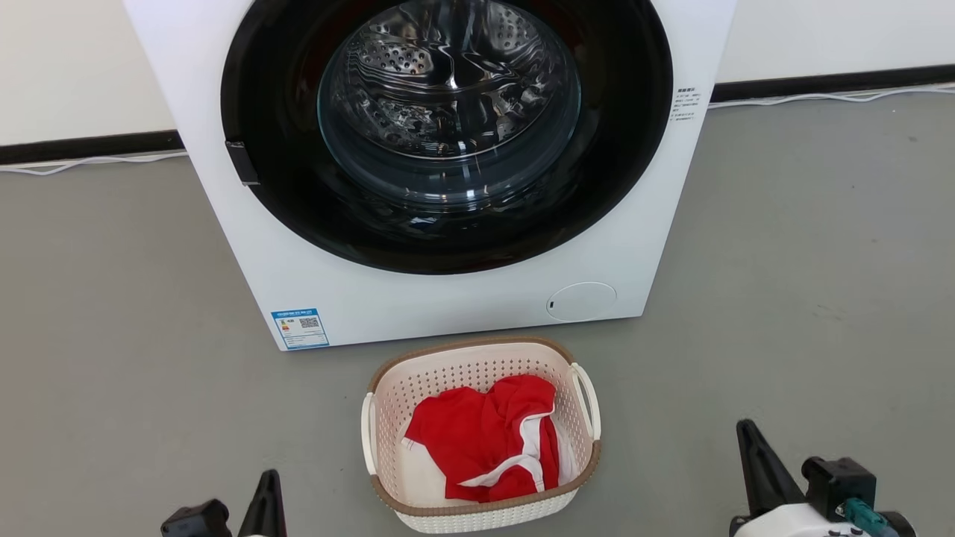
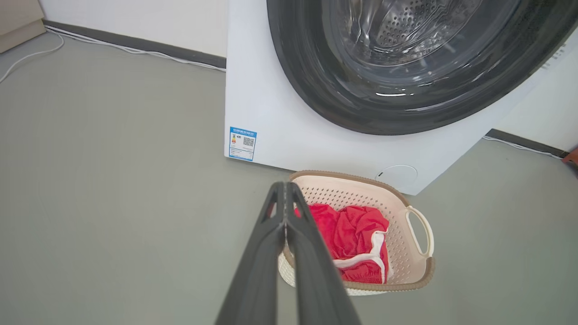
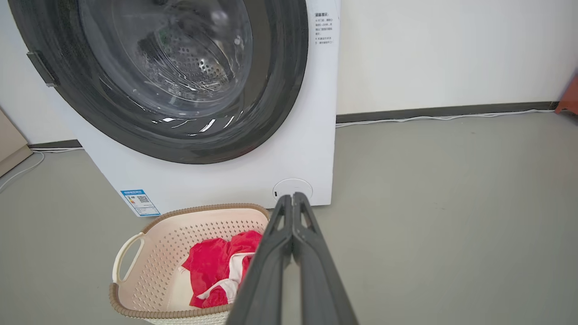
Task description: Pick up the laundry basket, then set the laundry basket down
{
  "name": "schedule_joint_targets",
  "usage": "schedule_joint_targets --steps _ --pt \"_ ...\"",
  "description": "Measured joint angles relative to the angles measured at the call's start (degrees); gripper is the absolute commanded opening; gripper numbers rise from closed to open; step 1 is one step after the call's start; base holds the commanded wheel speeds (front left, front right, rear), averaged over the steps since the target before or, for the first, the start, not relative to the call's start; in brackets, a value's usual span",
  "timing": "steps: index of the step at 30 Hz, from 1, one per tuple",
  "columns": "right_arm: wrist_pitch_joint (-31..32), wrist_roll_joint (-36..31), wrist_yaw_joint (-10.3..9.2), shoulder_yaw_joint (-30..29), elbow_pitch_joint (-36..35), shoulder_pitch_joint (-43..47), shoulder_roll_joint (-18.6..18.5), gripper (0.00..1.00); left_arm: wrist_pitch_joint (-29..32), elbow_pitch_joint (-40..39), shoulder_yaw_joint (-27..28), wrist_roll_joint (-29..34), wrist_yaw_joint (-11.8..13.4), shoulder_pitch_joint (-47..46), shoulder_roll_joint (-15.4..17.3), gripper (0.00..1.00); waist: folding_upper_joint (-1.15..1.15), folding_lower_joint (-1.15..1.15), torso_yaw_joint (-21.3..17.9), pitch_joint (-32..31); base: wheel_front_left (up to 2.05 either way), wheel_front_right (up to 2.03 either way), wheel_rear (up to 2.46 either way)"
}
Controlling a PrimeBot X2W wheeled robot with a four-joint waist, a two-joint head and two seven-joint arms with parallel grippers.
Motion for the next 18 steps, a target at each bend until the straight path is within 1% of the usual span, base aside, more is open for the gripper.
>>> schedule_joint_targets --steps 9,18 --pt "1.5 6.3 0.0 -0.1 -0.2 0.3 0.1 0.0 1.7 -0.3 0.2 -4.9 -0.1 0.4 0.0 0.0 0.0 0.02 0.3 -0.1 0.0 0.0 0.0" --pt "3.0 12.7 0.0 -0.2 -1.2 0.3 0.1 0.0 3.0 -1.1 0.5 -10.5 -1.0 0.3 0.0 0.0 0.0 0.02 0.7 0.0 0.0 0.0 0.0"
